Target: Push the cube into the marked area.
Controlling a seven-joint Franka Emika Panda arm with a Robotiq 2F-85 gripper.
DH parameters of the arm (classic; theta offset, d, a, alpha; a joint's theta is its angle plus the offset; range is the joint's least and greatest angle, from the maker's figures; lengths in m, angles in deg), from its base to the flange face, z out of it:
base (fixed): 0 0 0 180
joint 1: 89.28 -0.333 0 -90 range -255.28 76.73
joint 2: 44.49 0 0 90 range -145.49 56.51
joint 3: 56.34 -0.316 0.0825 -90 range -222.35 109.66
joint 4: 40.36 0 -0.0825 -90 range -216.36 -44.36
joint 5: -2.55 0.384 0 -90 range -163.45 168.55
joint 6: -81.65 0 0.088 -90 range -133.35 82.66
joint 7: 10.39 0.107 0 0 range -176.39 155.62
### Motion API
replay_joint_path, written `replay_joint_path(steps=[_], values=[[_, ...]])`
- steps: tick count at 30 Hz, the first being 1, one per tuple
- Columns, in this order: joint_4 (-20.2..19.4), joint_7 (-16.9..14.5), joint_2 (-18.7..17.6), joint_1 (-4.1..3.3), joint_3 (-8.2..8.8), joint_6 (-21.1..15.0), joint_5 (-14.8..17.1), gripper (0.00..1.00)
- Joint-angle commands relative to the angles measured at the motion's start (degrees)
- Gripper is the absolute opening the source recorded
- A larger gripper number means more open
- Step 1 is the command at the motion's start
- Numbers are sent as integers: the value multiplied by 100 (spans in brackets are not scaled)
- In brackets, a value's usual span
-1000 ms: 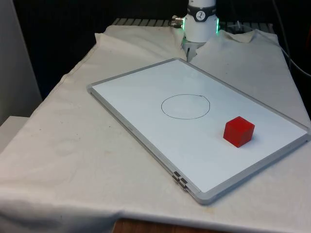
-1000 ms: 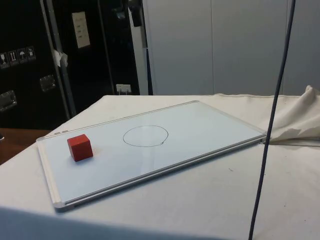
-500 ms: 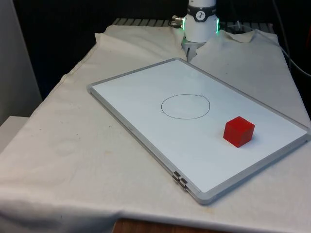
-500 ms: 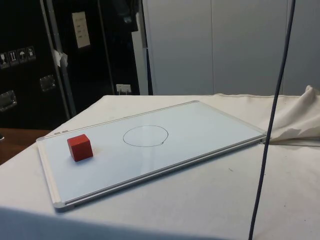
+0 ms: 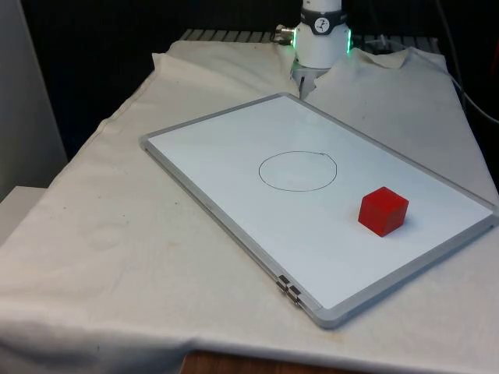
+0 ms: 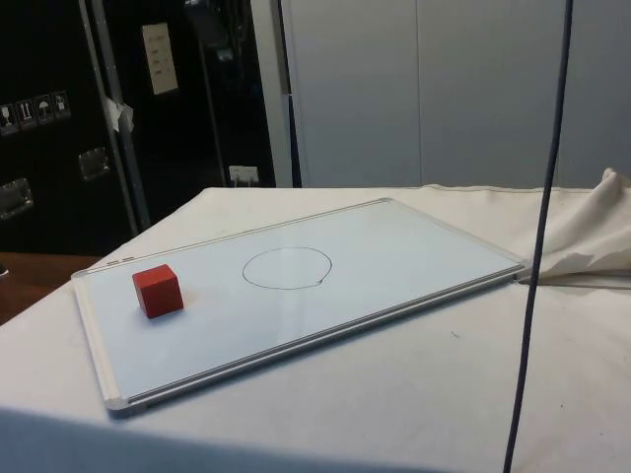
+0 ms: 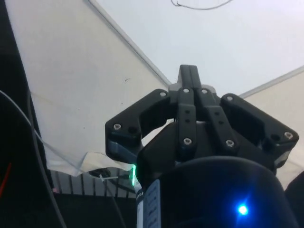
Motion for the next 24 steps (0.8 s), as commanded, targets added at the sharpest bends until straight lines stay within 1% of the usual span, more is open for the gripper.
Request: replay_joint_path(steps=[1,3,4,8,9,10,11,12,17,18,19,24], values=[[57,97,-63,-34,-29,23,-74,0],[120,160,-132,-34,-86,29,-103,0],[195,223,-206,-29,-149,29,-138,0],[367,344,-361,-34,-264,40,-172,0],[315,292,-321,-6,-264,0,-138,0],[464,395,-441,-34,-315,40,-178,0],[504,418,-481,-29,-338,46,-183,0],[556,447,-527,-40,-361,40,-189,0],[819,579,-762,-52,-487,40,-206,0],[773,533,-722,-17,-498,0,-178,0],[934,630,-859,-52,-544,40,-218,0],[1238,756,-1117,-63,-665,52,-235,0]])
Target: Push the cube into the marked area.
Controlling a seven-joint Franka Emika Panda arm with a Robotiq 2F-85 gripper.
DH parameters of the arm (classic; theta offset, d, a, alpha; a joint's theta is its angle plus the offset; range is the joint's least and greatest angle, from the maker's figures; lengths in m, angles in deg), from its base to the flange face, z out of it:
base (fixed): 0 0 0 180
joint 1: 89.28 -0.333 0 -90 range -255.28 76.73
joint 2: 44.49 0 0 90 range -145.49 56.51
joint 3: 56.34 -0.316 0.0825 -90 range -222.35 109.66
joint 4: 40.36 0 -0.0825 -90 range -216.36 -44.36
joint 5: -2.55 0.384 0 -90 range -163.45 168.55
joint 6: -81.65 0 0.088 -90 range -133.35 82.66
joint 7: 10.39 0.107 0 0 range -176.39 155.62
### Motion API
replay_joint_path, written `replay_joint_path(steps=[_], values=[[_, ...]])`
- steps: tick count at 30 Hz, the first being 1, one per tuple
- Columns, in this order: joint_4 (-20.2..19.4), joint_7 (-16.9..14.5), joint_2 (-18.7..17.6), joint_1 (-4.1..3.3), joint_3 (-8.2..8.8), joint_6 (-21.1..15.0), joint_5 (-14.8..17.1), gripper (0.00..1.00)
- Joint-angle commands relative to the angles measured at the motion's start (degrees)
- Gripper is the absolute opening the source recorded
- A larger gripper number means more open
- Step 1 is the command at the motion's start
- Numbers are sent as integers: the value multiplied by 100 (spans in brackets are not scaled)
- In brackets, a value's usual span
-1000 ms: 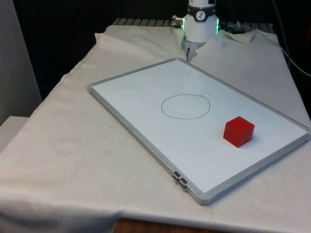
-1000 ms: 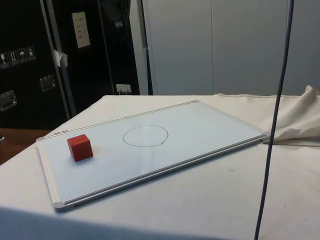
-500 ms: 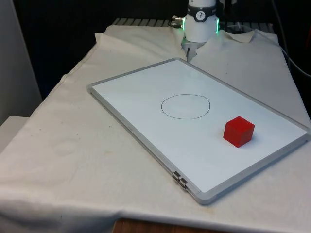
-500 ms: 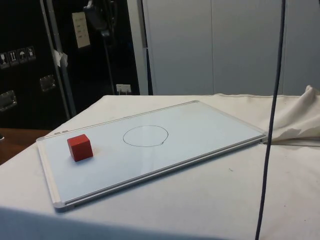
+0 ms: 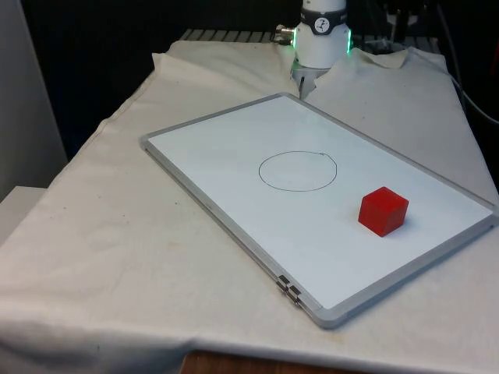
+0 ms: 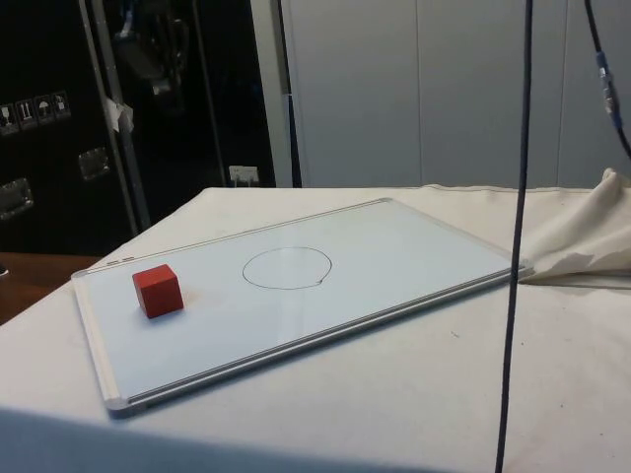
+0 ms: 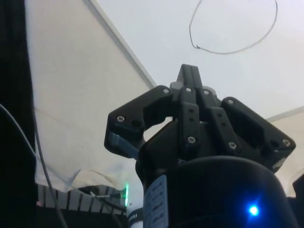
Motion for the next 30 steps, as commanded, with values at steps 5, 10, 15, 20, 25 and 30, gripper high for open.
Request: replay_joint_path(steps=[5,10,15,20,25,30], values=[[401,160,-355,-46,-115,40,-40,0],[751,235,-676,-69,-172,40,-40,0],[1123,304,-1020,-103,-229,40,-34,0],[1484,372,-1346,-143,-275,40,-34,0],[1851,424,-1702,-172,-315,11,-29,0],[2257,481,-2137,-160,-355,-52,29,0]])
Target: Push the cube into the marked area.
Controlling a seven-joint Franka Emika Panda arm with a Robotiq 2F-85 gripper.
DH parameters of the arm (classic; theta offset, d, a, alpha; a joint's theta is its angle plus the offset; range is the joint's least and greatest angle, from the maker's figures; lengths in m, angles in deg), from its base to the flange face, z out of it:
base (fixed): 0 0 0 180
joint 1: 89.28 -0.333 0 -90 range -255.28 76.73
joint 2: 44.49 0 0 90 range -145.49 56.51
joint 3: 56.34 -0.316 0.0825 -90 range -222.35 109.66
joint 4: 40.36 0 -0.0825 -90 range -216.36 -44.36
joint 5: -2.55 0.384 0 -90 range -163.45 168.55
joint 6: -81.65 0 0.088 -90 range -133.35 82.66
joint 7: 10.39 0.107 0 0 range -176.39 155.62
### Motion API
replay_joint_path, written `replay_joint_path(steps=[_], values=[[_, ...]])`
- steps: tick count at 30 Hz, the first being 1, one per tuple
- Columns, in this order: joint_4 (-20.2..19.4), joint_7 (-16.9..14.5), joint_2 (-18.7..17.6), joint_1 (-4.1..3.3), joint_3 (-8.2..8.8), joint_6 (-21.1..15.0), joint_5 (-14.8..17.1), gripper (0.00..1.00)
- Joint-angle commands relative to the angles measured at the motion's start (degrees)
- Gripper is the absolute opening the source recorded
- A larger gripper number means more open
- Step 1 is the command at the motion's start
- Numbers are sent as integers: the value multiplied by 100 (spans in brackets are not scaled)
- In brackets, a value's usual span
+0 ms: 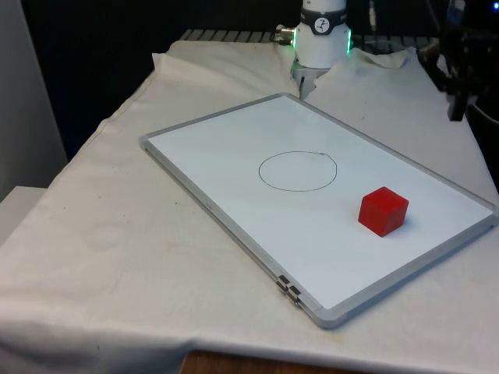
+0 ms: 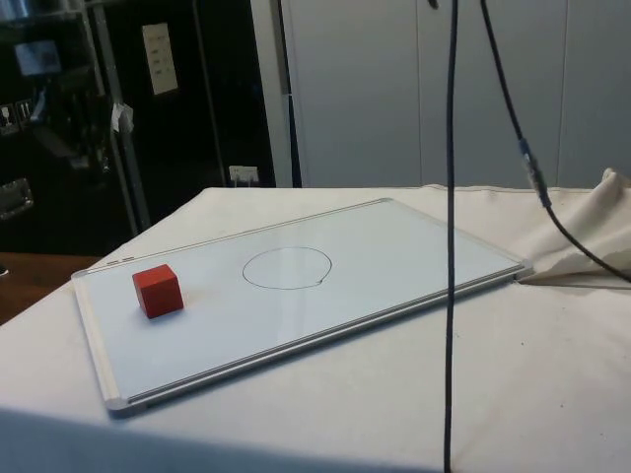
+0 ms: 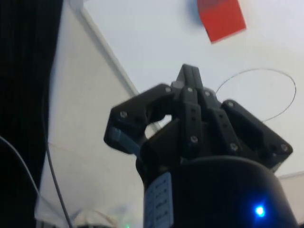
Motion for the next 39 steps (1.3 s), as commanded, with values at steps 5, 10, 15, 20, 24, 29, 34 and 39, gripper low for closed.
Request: replay_joint_path(steps=[5,10,15,20,24,29,34,39], values=[[138,57,-206,23,-17,-74,80,0],[74,103,-344,57,-6,-246,143,0],[11,149,-407,86,0,-338,178,0],[-17,292,-539,80,-11,-481,183,0],[-17,338,-602,69,-6,-573,143,0],[281,498,-968,63,-40,-659,195,0],[447,561,-1180,57,-46,-688,166,0],[424,550,-1272,138,-63,-814,275,0]])
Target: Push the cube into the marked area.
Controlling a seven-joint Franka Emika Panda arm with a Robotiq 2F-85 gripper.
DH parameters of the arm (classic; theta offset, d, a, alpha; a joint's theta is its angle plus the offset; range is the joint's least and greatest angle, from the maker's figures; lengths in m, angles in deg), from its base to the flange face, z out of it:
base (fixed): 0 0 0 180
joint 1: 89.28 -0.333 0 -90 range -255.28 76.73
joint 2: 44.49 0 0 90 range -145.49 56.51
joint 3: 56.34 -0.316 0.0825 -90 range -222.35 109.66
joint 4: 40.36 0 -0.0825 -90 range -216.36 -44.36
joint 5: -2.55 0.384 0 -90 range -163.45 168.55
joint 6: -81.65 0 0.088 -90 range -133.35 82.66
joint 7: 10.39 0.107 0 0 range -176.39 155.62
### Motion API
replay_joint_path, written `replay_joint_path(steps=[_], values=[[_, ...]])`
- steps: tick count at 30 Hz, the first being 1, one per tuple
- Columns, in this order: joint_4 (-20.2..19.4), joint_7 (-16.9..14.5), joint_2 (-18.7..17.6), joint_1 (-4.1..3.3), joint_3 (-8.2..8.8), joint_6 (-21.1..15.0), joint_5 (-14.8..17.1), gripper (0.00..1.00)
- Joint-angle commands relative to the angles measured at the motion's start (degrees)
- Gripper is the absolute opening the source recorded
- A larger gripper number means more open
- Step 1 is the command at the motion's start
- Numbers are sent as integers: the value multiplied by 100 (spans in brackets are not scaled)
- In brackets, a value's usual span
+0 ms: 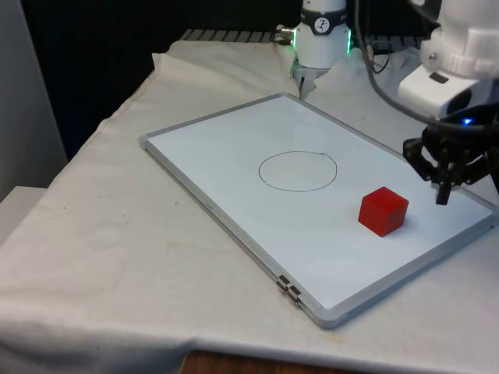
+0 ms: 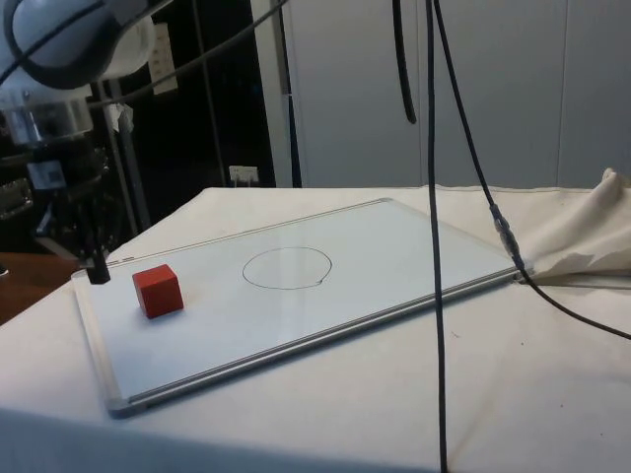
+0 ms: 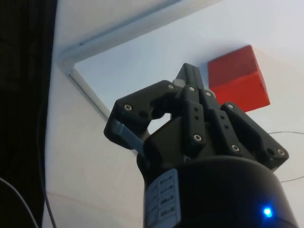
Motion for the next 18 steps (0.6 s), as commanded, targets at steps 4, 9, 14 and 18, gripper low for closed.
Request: replay_joint_path(steps=[4,9,14,18], values=[[-40,0,-74,80,0,-109,69,0],[-52,17,-126,115,11,-138,69,0],[-17,115,-241,115,29,-178,63,0],[-29,143,-275,138,40,-206,57,0]])
